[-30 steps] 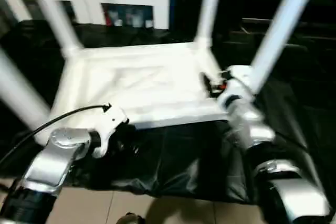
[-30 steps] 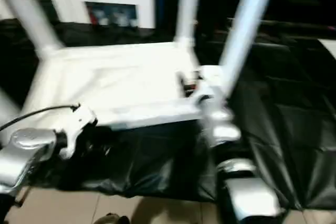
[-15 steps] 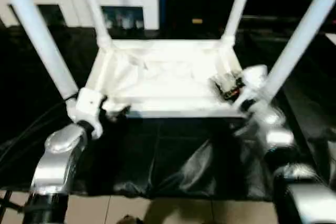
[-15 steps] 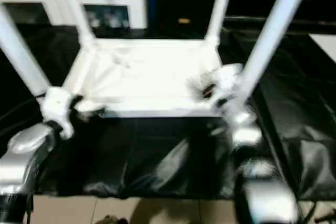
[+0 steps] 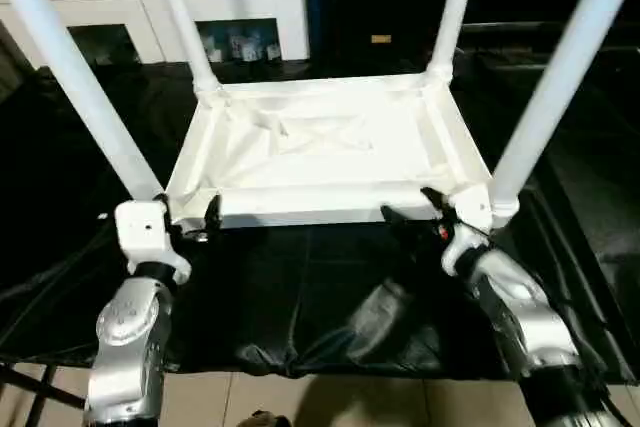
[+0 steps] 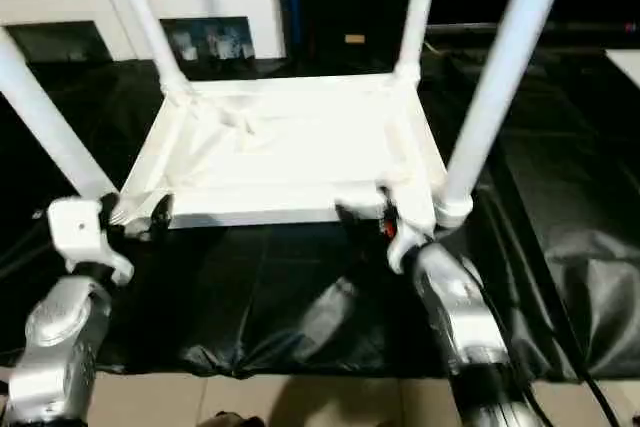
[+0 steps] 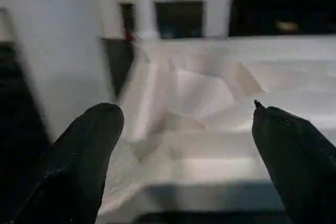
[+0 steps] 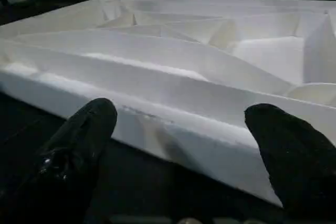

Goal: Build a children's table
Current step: Rotate table base

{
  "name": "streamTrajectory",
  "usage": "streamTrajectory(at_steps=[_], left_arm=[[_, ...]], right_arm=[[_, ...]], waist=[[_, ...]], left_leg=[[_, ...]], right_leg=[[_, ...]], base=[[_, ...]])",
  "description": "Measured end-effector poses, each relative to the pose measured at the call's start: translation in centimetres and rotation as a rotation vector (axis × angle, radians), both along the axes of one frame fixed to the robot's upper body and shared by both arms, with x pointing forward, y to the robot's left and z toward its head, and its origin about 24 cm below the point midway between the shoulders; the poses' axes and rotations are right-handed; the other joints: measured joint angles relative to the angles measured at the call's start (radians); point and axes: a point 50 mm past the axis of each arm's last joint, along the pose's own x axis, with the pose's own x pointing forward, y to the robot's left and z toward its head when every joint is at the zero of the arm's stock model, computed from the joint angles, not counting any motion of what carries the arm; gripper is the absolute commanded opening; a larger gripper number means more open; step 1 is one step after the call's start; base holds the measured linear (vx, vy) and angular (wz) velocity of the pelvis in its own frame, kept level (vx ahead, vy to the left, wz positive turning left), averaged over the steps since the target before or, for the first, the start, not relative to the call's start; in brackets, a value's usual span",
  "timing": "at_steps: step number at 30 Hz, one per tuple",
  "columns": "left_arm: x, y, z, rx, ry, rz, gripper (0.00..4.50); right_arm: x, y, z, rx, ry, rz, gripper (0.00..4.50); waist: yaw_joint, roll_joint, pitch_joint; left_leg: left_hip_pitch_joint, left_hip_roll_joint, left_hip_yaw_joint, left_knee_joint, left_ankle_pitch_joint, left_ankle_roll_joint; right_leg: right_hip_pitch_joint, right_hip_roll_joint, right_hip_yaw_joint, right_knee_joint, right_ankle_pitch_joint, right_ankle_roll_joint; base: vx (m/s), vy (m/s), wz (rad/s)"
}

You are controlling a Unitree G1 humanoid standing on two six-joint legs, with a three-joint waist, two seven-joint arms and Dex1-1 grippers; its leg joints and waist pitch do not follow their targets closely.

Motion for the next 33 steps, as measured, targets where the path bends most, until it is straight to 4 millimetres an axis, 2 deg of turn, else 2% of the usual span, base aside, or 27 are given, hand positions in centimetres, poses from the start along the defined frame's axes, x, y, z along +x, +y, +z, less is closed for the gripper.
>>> streamTrajectory(at_steps=[3, 7, 10, 13, 16, 19, 20, 21, 24, 26, 27, 29, 33], left_arm=[[-0.1, 0.7, -0.2, -0.007, 0.004, 0.079, 4.5], [-0.2, 0.7, -0.3, -0.02, 0.002, 0.111, 4.5], [-0.7, 0.8, -0.3, -0.026, -0.004, 0.128, 4.5], [-0.9, 1.0, -0.4, -0.032, -0.009, 0.163, 4.5], [-1.1, 1.6, -0.1, -0.04, -0.037, 0.223, 4.5], [-1.4, 0.9, 0.0, -0.077, -0.051, 0.191, 4.5], [-1.8, 0.5, -0.2, -0.072, -0.048, 0.164, 4.5], [-1.9, 0.1, -0.3, -0.071, -0.046, 0.141, 4.5], [-2.7, -0.3, -0.6, -0.062, -0.043, 0.116, 4.5], [-3.3, 0.1, -0.2, -0.046, -0.058, 0.126, 4.5], [-3.5, 0.3, 0.0, -0.037, -0.065, 0.136, 4.5], [-3.7, 1.5, 0.6, -0.005, -0.088, 0.179, 4.5], [-4.1, 3.5, 2.0, 0.047, -0.133, 0.245, 4.5]], right_arm=[[-0.8, 0.0, -0.4, -0.019, 0.038, 0.022, 4.45], [-1.9, -0.2, -1.4, -0.051, 0.118, 0.037, 4.45], [-1.9, -0.1, -0.9, -0.057, 0.107, 0.038, 4.45], [-1.7, -0.1, -0.4, -0.063, 0.095, 0.04, 4.45], [-1.7, -0.4, 0.0, -0.08, 0.085, 0.05, 4.45], [-1.5, -0.5, 0.6, -0.085, 0.067, 0.076, 4.45], [-1.4, -0.3, 1.0, -0.079, 0.054, 0.083, 4.45], [-1.3, -0.2, 1.2, -0.078, 0.044, 0.084, 4.45], [-0.7, -0.1, 2.3, -0.077, 0.023, 0.107, 4.45], [-0.7, -0.1, 2.7, -0.068, 0.019, 0.134, 4.45], [-0.7, -0.1, 2.8, -0.067, 0.015, 0.137, 4.45], [-0.7, 0.1, 2.8, -0.058, 0.013, 0.144, 4.45], [-0.8, 0.5, 2.7, -0.037, 0.014, 0.15, 4.45]], waist=[[-0.013, 0.007, -0.001], [-0.022, 0.014, -0.002], [-0.031, 0.02, -0.004], [-0.037, 0.019, -0.005], [-0.038, 0.01, -0.005], [-0.036, -0.002, -0.006], [-0.036, -0.015, -0.006], [-0.035, -0.022, -0.006], [-0.035, -0.059, -0.009], [-0.029, -0.08, -0.011], [-0.025, -0.086, -0.01], [-0.014, -0.091, -0.011], [-0.002, -0.091, -0.011]], left_leg=[[0.0, 0.0, -0.001, -0.002, 0.0, 0.0], [-0.001, 0.0, -0.002, -0.002, 0.0, 0.0], [-0.001, -0.002, -0.002, -0.002, 0.0, 0.0], [-0.002, -0.002, -0.002, -0.002, 0.0, 0.0], [-0.003, -0.002, -0.002, -0.002, 0.0, 0.0], [-0.004, -0.003, -0.002, -0.001, 0.0, 0.0], [-0.004, -0.003, -0.001, -0.002, 0.0, 0.0], [-0.004, -0.002, -0.001, -0.001, 0.0, 0.0], [-0.006, 0.001, -0.001, -0.001, 0.0, 0.0], [-0.005, 0.003, 0.001, -0.001, 0.0, 0.0], [-0.006, 0.004, 0.001, -0.001, 0.0, -0.001], [-0.005, 0.004, 0.003, -0.001, 0.0, -0.001], [-0.005, 0.004, 0.005, 0.0, 0.0, -0.001]], right_leg=[[-0.002, 0.001, 0.0, 0.0, 0.001, 0.002], [-0.004, 0.001, 0.0, 0.0, 0.001, 0.002], [-0.004, 0.0, 0.001, -0.001, 0.001, 0.002], [-0.004, 0.0, 0.0, -0.002, 0.001, 0.002], [-0.004, -0.001, 0.0, -0.002, 0.0, 0.003], [-0.004, -0.001, 0.001, -0.002, -0.001, 0.004], [-0.005, -0.001, 0.001, -0.002, -0.001, 0.005], [-0.005, -0.001, 0.001, -0.001, -0.001, 0.006], [-0.008, 0.001, 0.0, -0.002, 0.0, 0.009], [-0.007, 0.002, 0.0, -0.002, 0.0, 0.009], [-0.007, 0.002, 0.0, -0.003, 0.0, 0.009], [-0.007, 0.002, 0.002, -0.004, 0.0, 0.009], [-0.007, 0.002, 0.003, -0.004, 0.0, 0.009]], base=[[0.0, 0.0, 0.0], [0.0, 0.0, 0.0], [0.0, 0.0, 0.0], [0.0, 0.0, 0.0], [0.0, 0.0, 0.0], [0.0, 0.0, 0.0], [0.0, 0.0, 0.0], [0.0, 0.0, 0.0], [0.0, 0.0, 0.0], [0.0, 0.0, 0.0], [0.0, 0.0, 0.0], [0.0, 0.0, 0.0], [0.0, 0.0, 0.0]])
